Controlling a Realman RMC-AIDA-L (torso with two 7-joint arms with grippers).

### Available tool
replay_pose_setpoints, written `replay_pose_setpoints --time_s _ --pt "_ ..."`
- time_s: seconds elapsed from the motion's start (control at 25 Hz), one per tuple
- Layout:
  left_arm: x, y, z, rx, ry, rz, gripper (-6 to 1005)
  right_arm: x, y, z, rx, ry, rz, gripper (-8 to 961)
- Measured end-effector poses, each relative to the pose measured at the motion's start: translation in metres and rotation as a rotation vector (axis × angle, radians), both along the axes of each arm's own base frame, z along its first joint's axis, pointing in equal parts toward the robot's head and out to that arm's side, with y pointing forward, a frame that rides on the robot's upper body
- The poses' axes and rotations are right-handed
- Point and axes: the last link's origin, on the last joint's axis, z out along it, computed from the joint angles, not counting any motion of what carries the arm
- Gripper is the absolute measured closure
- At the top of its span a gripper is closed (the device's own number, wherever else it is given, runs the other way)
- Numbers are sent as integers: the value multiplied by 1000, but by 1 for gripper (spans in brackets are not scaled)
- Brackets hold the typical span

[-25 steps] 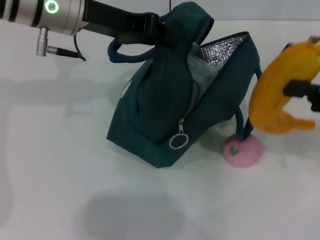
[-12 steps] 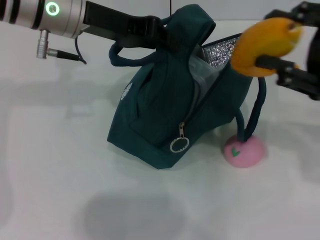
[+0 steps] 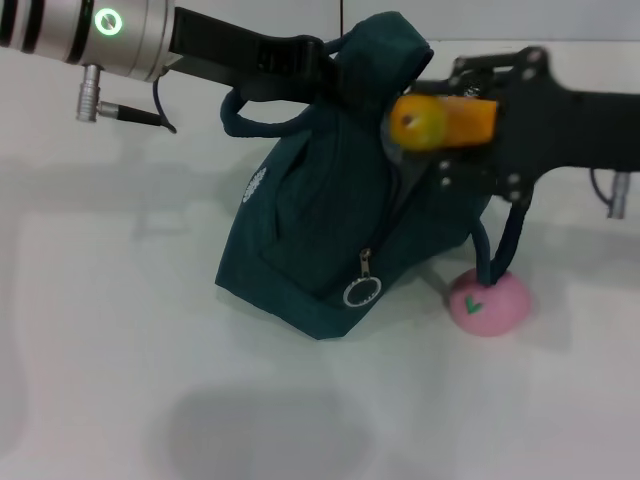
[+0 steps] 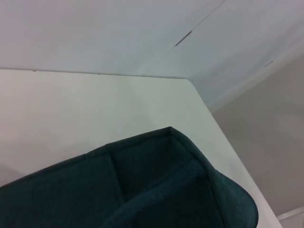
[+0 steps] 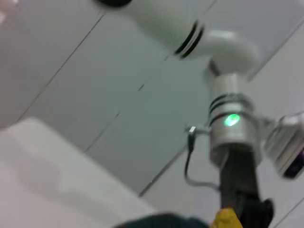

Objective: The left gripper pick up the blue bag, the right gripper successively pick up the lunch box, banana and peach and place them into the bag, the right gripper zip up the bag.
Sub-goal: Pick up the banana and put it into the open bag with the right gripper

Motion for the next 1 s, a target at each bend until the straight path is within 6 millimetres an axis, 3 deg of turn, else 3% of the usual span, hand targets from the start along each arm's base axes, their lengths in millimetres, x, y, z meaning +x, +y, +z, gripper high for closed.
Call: replay_pose_setpoints --time_s 0.28,0.64,1.0 --pt "-2 -1 0 -2 -4 11 951 -2 4 -21 21 -133 6 505" --pt "-5 -1 3 8 -3 15 951 4 -10 -25 -102 -194 -28 505" --pt "-6 -1 3 8 -3 16 951 12 -5 -25 -131 -290 -127 505"
